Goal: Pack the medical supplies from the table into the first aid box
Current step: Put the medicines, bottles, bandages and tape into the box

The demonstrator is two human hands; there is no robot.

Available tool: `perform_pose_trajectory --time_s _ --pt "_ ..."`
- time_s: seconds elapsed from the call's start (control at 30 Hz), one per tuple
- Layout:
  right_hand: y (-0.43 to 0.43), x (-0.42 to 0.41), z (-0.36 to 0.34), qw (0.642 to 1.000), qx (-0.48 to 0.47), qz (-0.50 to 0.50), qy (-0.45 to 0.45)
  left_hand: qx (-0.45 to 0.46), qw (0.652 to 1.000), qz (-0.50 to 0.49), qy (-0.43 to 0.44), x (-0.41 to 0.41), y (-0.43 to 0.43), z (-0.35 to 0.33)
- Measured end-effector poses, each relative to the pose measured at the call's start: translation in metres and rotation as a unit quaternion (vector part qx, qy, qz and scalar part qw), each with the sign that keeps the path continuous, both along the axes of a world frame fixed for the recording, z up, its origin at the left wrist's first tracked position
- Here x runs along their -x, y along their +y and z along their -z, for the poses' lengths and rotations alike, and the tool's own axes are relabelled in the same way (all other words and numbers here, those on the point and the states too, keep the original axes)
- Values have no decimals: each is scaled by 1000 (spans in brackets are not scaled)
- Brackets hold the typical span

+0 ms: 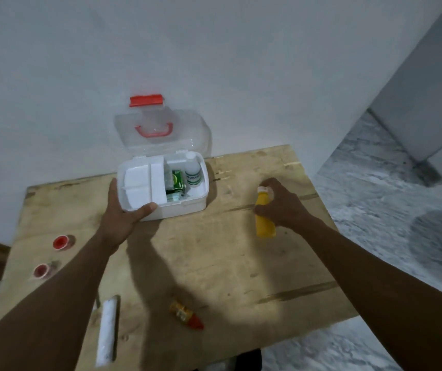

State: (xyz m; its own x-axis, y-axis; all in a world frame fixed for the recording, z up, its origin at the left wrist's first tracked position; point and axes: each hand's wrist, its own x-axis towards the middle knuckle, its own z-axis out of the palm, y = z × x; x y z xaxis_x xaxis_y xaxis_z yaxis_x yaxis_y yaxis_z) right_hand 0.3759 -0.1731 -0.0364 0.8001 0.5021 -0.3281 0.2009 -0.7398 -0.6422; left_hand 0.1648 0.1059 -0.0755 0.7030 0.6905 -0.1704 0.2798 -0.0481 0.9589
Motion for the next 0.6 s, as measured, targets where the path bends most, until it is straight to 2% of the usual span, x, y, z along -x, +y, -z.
perform_pose_trajectory --time_s 0.23,0.4,0.6 --pt "64 31 -69 981 -150 -21 -119 5 1000 -3 9 5 3 -4" --pt "101 58 -80 951 -280 -13 -131 9 1000 3 3 6 8 1" --pt "124 57 -49 927 -276 -69 -244 -22 1000 1 2 5 13 10"
